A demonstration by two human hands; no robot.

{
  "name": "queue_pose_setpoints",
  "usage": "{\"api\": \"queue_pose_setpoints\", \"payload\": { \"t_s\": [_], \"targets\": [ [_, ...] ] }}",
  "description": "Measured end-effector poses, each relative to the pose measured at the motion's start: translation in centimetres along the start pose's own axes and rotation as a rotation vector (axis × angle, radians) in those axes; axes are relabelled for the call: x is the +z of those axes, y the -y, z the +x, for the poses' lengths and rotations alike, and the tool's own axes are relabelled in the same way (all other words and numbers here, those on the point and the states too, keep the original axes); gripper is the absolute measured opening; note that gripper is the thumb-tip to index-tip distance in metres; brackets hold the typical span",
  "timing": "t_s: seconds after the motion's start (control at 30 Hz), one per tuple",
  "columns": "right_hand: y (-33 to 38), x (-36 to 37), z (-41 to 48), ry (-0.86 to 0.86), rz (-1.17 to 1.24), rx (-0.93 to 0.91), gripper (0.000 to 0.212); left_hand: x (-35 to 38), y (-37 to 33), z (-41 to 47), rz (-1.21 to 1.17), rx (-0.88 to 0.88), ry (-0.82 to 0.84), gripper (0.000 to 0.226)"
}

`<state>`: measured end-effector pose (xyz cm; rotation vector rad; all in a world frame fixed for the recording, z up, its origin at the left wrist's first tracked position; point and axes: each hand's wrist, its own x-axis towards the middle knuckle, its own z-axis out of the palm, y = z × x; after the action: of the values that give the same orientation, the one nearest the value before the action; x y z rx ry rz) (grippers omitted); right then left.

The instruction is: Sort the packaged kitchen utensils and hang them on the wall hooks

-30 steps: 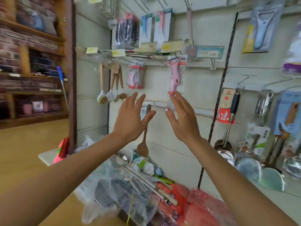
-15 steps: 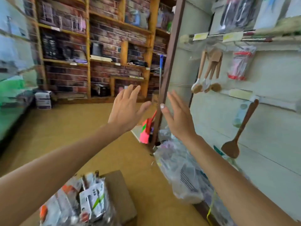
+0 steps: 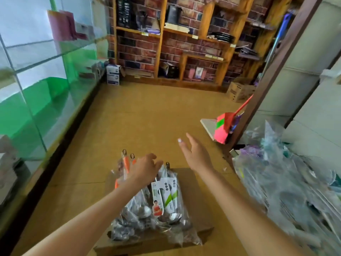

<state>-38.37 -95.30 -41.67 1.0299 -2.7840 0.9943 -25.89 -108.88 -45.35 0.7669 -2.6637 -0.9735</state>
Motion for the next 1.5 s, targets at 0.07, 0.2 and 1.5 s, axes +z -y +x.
{"api": "queue_pose_setpoints", "payload": {
  "t_s": [0.07,0.2,1.5],
  "targets": [
    [-1.0,3.5,0.3,0.099,0.044,0.103,0.069,3.0,2.2,-0.1,-0.019,-0.060,0.079,0.031],
    [-3.0,9.1,1.0,0.284,0.041,0.287,0.068,7.6,4.7,-0.5,-0.006,-0.156,0.215,0.040],
    [-0.7,0.2,2.6,-0.058,0.642,0.389,0.018,4.3,-2.4,1.1,-0.883,-0.206,0.367,0.019]
  ]
}}
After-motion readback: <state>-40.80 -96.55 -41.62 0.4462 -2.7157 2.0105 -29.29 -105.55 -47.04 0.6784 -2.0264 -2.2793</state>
